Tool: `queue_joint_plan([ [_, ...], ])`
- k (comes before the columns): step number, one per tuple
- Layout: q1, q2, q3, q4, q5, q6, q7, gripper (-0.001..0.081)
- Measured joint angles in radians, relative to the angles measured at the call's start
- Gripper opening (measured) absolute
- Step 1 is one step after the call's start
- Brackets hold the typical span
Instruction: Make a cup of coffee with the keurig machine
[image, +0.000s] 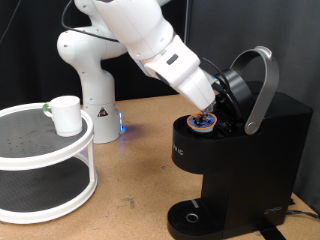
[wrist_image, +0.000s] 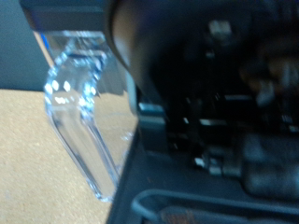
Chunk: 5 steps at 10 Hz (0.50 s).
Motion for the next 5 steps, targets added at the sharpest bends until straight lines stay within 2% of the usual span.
queue_joint_plan([
  [5,0.001,0.0,0.001,-0.029,-0.005,0.013,0.0,0.0803],
])
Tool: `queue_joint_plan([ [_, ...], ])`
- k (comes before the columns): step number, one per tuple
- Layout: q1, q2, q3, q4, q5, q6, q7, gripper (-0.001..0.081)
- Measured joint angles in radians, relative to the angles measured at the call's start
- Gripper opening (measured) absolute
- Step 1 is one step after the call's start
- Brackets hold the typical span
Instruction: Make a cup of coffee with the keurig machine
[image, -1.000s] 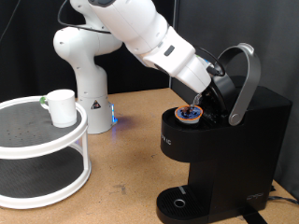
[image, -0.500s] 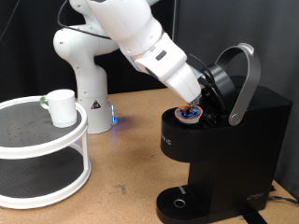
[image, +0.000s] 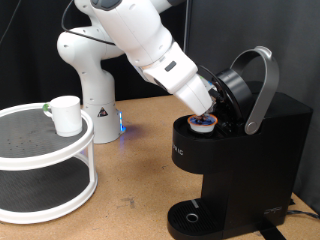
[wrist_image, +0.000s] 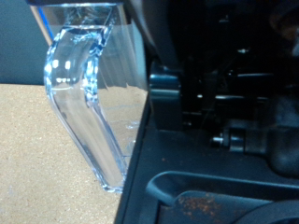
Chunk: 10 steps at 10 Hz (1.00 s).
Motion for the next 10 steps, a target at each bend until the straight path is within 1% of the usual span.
queue_joint_plan([
  [3,0.003,0.003,0.015,-0.035,-0.009,0.026,0.0,0.0803],
  [6,0.004,0.004,0.026,-0.047,-0.004,0.046,0.0,0.0803],
  [8,0.004,0.004,0.028,-0.052,0.024,0.062,-0.011,0.0803],
  [10,0.003,-0.002,0.026,-0.058,0.065,0.072,-0.044,0.0803],
])
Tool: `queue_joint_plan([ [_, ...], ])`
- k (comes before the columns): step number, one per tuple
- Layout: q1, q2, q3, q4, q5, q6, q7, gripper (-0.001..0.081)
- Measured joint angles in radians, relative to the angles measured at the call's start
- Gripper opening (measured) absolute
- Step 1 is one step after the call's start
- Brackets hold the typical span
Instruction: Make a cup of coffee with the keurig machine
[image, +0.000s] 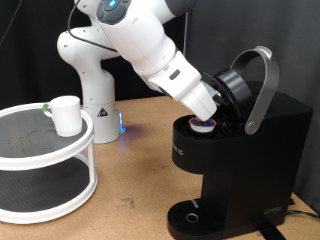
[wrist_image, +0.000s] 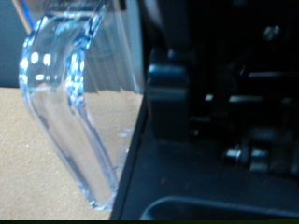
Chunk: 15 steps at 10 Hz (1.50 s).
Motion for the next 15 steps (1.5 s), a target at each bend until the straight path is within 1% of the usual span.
queue_joint_plan([
  [2,-0.004,-0.015,-0.008,-0.002,0.019,0.0,-0.023,0.0803],
  [5,-0.025,-0.044,-0.025,-0.002,0.016,0.003,-0.033,0.0803],
  [7,-0.031,-0.046,-0.029,-0.002,0.015,0.002,-0.033,0.0803],
  [9,-0.037,-0.049,-0.04,-0.002,0.025,0.003,-0.086,0.0803],
  [10,-0.044,-0.063,-0.051,-0.003,0.055,0.009,-0.127,0.0803],
  [11,-0.051,-0.086,-0.065,-0.001,0.088,0.007,-0.145,0.0803],
  [13,-0.064,-0.129,-0.091,0.015,0.126,-0.037,-0.139,0.0803],
  [15,-0.073,-0.151,-0.109,0.065,0.131,-0.106,-0.077,0.0803],
])
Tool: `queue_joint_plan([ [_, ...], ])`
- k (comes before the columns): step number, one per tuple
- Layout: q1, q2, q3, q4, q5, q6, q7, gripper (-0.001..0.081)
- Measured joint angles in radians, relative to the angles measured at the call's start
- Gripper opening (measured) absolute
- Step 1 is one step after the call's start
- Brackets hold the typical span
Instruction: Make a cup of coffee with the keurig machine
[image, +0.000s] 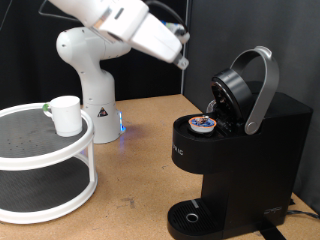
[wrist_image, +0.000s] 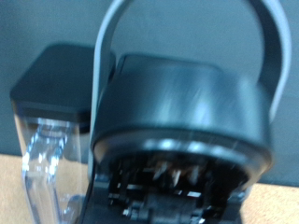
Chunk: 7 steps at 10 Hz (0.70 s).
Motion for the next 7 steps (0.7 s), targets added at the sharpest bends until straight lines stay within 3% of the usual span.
queue_joint_plan([
  [4,0.0,-0.008,-0.021,0.104,0.053,-0.063,0.081,0.0803],
  [5,0.0,-0.007,-0.02,0.101,0.05,-0.06,0.08,0.0803],
  [7,0.005,-0.008,-0.019,0.095,0.145,-0.05,0.054,0.0803],
])
